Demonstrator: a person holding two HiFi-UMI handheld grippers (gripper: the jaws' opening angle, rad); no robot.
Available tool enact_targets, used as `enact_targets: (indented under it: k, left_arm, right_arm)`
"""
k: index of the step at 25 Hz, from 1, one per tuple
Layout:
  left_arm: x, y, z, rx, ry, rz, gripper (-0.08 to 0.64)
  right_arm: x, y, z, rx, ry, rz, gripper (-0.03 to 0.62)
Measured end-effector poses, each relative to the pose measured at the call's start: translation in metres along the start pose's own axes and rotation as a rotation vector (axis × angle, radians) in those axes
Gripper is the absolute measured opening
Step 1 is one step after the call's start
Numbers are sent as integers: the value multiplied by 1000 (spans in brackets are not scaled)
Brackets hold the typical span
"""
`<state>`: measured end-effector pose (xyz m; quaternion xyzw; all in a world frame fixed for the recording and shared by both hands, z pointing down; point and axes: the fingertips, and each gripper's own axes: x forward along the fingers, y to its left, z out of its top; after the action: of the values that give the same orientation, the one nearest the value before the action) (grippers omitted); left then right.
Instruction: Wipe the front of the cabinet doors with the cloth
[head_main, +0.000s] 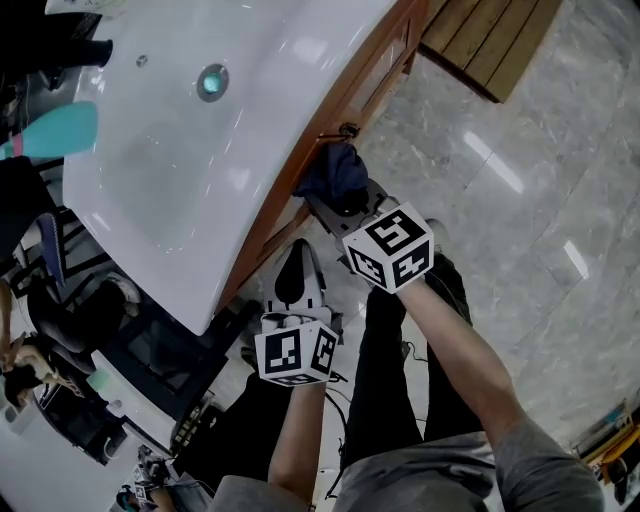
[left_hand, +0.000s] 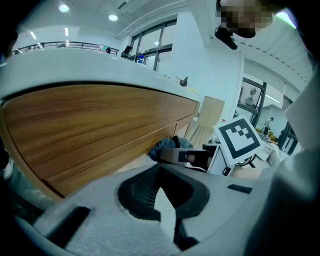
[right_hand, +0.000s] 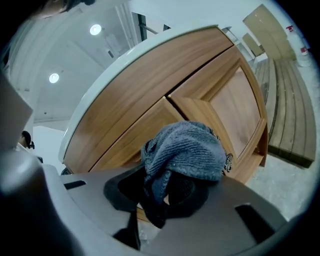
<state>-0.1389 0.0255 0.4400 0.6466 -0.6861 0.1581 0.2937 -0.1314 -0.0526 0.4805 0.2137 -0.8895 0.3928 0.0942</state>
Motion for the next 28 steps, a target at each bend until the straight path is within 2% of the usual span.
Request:
enact_targets:
  k: [8,15,22,28]
  left_arm:
    - [16,4,-11,-16,21,-1,8]
    - [29,10,-27,-29,47,-2,7]
    - [44,10,-38,-33,55,-20,7]
    - [50,12,-43,-21,66,-38,7]
  right_arm:
    - [16,-30,-30,45,80,-27,89]
    - [27,-43,-51,12,135,-46,89]
    - [37,-63,-72,-7,190,-109,89]
    - [43,-84,-87,36,216,-157,89]
